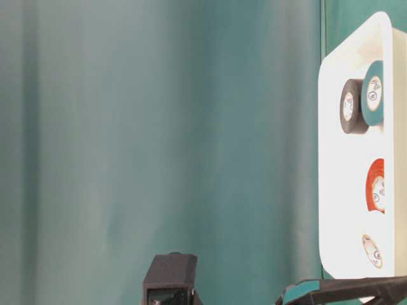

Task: Put the tape alternately from left to right into the white case.
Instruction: 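Grasp the yellow tape roll with the right gripper, then carry the yellow roll up into the tray's top-middle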

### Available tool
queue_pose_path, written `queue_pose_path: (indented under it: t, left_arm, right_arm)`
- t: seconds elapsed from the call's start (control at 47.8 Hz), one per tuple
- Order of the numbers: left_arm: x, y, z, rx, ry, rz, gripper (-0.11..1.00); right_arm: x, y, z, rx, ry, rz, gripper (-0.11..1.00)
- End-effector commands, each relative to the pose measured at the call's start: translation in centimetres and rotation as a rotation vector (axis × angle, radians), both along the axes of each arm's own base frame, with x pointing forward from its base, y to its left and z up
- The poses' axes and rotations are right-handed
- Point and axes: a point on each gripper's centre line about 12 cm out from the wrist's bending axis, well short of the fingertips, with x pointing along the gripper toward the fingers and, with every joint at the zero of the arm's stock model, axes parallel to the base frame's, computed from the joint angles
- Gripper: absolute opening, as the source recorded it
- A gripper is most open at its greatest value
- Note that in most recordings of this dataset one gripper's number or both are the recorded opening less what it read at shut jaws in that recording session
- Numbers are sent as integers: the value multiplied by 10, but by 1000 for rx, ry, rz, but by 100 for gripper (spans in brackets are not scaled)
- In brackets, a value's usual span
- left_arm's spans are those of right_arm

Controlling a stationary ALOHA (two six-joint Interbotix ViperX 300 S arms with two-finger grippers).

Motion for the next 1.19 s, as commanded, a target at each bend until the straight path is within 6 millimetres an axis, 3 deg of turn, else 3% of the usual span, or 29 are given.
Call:
queue_pose_path:
  t: [0.0, 0.251, 0.418, 0.962, 1.171]
  left_arm:
    - [2, -1, 7, -4, -26, -2, 99]
    - [3, -1, 7, -4, -27, -2, 99]
    - [4, -1, 8, -4, -30, -2, 99]
    - [4, -1, 9, -4, -32, -2, 99]
    - [4, -1, 9, -4, -32, -2, 99]
  right_arm:
    - [5, 2, 23, 21, -53, -2, 2]
    - [13, -3, 30, -10, -60, -21, 2]
    - [25, -20, 35, -29, -83, -55, 2]
    - [66, -125, 37, -136, -123, -259, 2]
    - [77, -157, 41, -165, -141, -316, 2]
